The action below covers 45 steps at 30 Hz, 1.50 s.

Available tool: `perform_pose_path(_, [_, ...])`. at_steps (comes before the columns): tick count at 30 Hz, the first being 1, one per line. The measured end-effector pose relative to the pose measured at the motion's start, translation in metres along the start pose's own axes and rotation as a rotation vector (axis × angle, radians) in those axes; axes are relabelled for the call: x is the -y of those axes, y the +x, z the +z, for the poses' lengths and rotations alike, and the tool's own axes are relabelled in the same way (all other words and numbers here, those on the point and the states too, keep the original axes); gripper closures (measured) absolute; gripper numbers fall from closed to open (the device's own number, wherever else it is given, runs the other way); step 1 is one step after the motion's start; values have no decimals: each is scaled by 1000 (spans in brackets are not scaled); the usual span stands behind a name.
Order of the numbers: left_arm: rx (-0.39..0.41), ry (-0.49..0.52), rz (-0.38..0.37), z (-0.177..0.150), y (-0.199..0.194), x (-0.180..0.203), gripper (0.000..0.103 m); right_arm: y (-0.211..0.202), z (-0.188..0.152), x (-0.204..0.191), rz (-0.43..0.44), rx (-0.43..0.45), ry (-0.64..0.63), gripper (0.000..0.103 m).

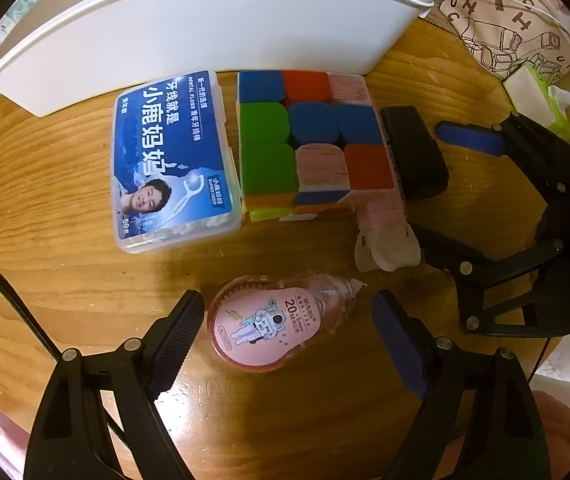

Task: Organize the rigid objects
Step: 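Close the right gripper on the black charger while the left gripper approaches the pink tape roller, then grasp the pink tape roller with the left gripper while the right gripper holds the charger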

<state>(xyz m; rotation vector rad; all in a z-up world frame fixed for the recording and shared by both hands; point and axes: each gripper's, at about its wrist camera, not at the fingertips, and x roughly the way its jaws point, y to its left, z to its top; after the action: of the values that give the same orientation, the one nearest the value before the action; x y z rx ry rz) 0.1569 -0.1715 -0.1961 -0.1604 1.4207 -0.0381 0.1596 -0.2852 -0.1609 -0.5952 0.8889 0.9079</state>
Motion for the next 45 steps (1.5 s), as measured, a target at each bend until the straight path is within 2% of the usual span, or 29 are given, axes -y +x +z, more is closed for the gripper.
perform_pose_path(9, [5, 32, 1, 11, 2, -4, 17, 8, 6, 8, 37, 21, 43, 21])
perform_pose_path(14, [15, 67, 14, 16, 2, 3, 27, 10, 9, 9, 35, 33, 48, 22])
perform_pose_path(20, [18, 78, 13, 19, 2, 9, 27, 10, 13, 8, 35, 46, 49, 36])
perform_pose_path(21, [19, 78, 13, 17, 1, 8, 27, 10, 15, 8, 34, 48, 50, 41])
perform_pose_path(22, [20, 77, 13, 16, 1, 8, 27, 10, 15, 8, 33, 50, 53, 41])
perform_pose_path(35, [21, 26, 1, -12, -4, -3, 28, 10, 19, 2, -9, 17, 72, 42])
perform_pose_path(45, [27, -60, -18, -46, -9, -16, 28, -3, 0, -16, -21, -17, 116, 42])
